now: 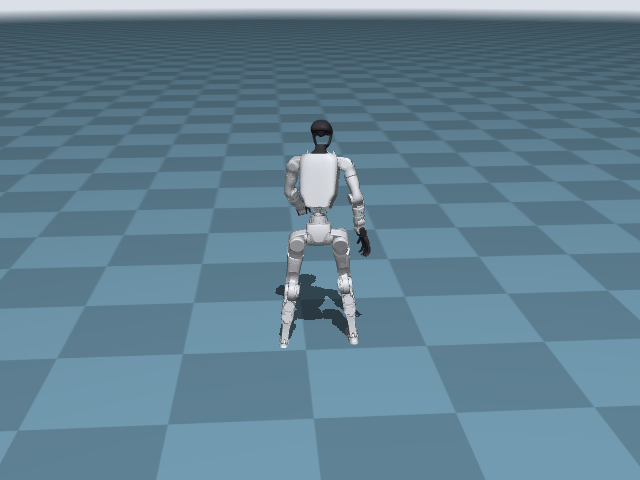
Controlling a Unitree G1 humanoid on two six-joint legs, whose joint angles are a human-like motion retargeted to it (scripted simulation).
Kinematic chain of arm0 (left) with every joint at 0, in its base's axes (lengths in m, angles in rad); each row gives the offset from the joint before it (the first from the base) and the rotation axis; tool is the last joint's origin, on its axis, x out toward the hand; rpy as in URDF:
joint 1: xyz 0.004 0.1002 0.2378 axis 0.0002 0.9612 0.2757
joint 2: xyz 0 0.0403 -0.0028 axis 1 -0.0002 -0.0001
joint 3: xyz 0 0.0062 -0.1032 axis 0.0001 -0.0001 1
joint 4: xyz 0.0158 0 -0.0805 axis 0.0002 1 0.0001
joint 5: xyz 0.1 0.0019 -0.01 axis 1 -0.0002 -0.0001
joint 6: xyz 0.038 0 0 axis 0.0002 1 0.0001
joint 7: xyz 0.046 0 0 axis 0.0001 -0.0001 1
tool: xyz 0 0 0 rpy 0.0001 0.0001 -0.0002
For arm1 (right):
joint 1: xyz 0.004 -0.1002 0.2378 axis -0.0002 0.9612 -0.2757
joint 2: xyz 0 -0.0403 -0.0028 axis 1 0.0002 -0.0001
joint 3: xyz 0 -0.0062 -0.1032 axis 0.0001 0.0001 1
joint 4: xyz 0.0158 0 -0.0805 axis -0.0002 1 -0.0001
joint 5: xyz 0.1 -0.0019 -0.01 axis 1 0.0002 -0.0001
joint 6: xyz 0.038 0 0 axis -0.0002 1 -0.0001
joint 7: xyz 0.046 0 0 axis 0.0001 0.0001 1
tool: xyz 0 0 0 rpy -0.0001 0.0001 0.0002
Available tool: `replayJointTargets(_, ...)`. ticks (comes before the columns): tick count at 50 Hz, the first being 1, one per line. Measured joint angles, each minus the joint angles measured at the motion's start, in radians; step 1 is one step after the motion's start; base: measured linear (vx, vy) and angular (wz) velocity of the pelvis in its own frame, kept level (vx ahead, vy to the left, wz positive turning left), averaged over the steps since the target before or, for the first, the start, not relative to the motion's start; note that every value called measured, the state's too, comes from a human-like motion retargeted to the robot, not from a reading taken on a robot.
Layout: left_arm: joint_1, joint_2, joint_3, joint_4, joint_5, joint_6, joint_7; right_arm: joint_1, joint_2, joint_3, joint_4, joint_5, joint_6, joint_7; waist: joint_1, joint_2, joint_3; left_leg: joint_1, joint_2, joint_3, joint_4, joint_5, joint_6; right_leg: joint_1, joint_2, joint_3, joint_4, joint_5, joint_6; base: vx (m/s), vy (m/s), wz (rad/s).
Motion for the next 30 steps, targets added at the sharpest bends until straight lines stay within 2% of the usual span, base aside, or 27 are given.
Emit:
replayJointTargets(12, 0.056, -0.037, 0.069, -0.059, -0.094, -0.034, 0.039, -0.035, -0.013, 0.010, 0.055, -0.004, -0.011, 0.002, 0.024, 0.022, 0.011, -0.019, 0.067, -0.010, 0.059, 0.088, -0.066, 0.070, 0.050, -0.097, -0.060, -0.029, -0.046, 0.03, -0.23, 0.15)
replayJointTargets(22, 0.094, -0.042, 0.046, -0.136, -0.115, -0.072, 0.023, -0.034, -0.035, 0.005, 0.065, 0.031, -0.023, 0.006, 0.041, 0.054, 0.014, -0.033, 0.033, 0.015, 0.175, -0.049, -0.049, 0.116, 0.050, -0.142, -0.101, -0.020, -0.056, -0.01, -0.12, 0.16)
replayJointTargets(30, 0.077, -0.069, 0.034, -0.117, -0.150, -0.077, 0.019, -0.039, -0.052, 0.012, 0.086, 0.051, -0.020, 0.003, 0.037, 0.087, 0.016, -0.028, -0.001, 0.039, 0.211, -0.087, -0.042, 0.126, 0.041, -0.168, -0.100, -0.022, -0.055, -0.02, 0.00, 0.20)
